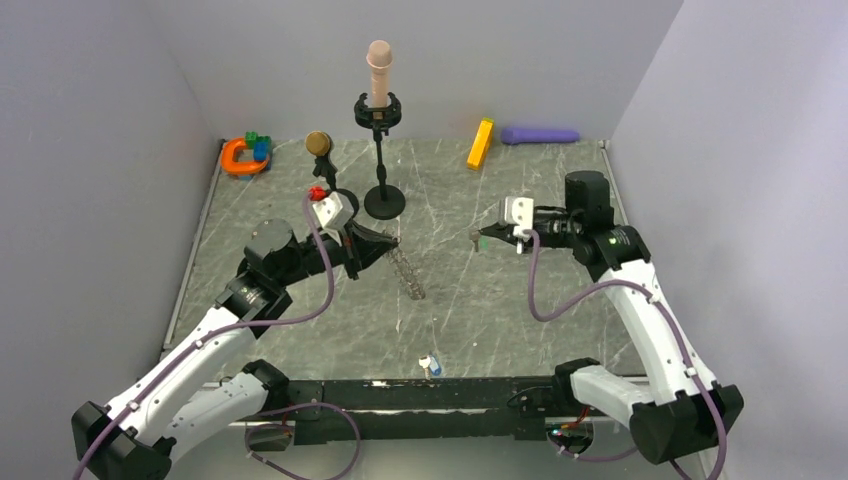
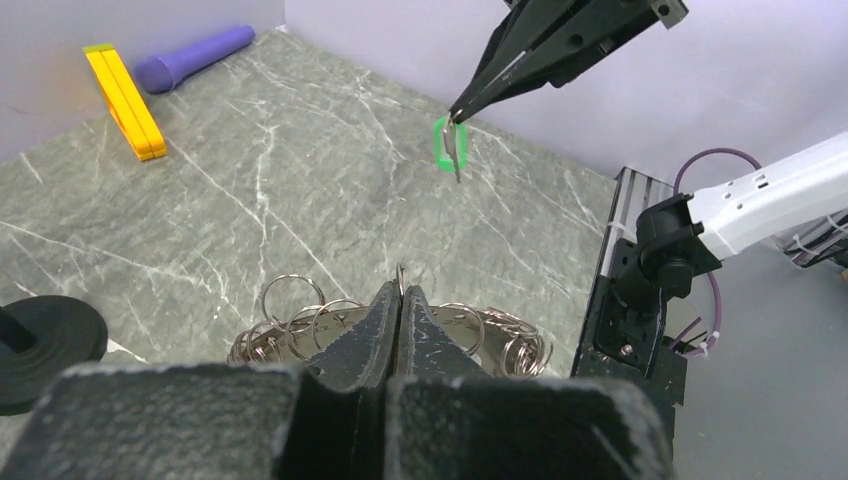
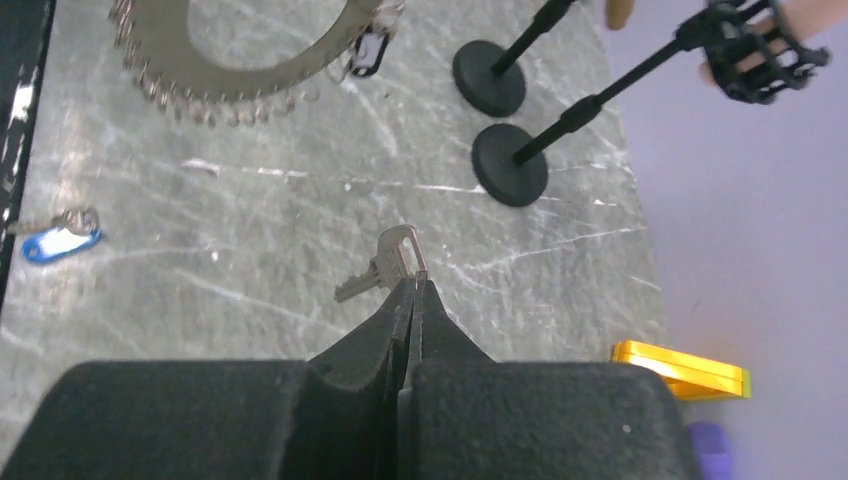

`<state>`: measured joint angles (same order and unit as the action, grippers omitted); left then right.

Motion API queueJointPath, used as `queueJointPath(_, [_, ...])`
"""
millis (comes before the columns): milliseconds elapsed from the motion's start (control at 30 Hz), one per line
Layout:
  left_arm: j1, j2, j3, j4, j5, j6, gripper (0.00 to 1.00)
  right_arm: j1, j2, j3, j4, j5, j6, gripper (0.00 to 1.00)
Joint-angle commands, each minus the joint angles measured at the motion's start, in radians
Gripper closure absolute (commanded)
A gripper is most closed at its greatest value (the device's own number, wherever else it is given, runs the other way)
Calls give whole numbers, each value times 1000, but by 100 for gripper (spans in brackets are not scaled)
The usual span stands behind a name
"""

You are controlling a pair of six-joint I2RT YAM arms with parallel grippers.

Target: Put the keys on the keyring

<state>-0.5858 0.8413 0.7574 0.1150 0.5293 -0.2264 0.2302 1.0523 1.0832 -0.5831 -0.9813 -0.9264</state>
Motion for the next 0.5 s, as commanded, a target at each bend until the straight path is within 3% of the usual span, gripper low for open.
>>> queueJointPath(0, [3,-13,52,28,-3,7,100,1,122,115,-456,27,-526,100])
queueJointPath(67, [4,-23,53,1,-7,25,100,4,207,172,-638,115,-677,100])
queueJointPath(133, [3,-36,45,-21,-11,40,100,18,255,167,-683,224,-702,100])
queueJointPath(300, [4,-60,15,-31,-20,42,100,143,308,26,-550,478,-579,100])
queueJointPath(467, [3,-75,-7,-33,-24,33,100,260,443,23,-481,574,-419,100])
